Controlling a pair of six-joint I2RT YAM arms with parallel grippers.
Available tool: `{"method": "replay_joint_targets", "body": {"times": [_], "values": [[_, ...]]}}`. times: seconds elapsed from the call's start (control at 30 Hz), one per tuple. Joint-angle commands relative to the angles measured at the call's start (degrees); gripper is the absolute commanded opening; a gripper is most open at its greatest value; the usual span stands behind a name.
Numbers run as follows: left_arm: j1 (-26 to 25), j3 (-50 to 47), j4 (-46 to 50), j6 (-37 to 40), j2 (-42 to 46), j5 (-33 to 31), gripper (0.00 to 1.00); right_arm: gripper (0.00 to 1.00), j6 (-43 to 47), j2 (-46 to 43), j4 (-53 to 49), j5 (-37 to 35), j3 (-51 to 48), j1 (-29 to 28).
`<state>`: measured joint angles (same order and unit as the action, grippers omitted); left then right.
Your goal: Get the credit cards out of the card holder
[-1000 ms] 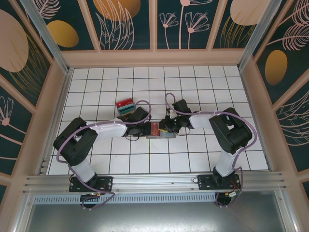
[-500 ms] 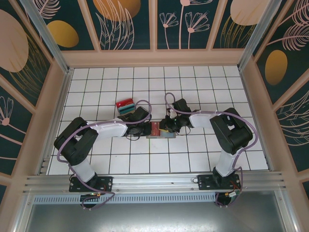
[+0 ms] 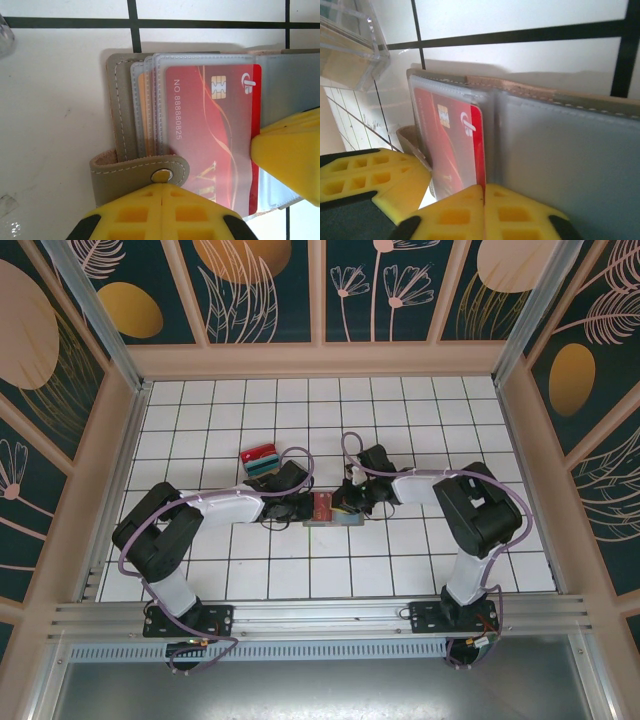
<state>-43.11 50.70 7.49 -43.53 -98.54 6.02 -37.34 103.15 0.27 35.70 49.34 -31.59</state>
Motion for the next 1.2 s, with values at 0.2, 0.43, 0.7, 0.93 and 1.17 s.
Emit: {"method": "replay_joint_targets", "body": {"times": [0.2, 0.43, 0.7, 0.93, 1.17], "values": [[0.05, -0.32, 3.98, 0.1, -2.72, -1.68, 0.0, 0.0, 1.73, -2.55, -1.73, -1.08, -1.25, 2.65], [0.1, -0.16, 5.08, 0.65, -3.15, -2.57, 0.0, 0.0, 4.75, -4.78, -3.99, 0.29, -3.06, 7.04], [0.07, 0.28, 4.82, 0.49, -3.37, -2.23, 0.0, 0.0, 6.76, -8.45, -6.33, -0.15, -5.25, 8.89], [0.05, 1.94, 5.65, 0.45, -2.15, -1.8, 0.07, 0.0, 7.37, -14.31, -7.5, -0.29, -6.5, 11.8], [1.04, 4.68, 4.2, -2.11, 4.47, 0.24, 0.35, 0.0, 8.36, -19.61, -8.38, 0.96, -4.18, 13.54]]}}
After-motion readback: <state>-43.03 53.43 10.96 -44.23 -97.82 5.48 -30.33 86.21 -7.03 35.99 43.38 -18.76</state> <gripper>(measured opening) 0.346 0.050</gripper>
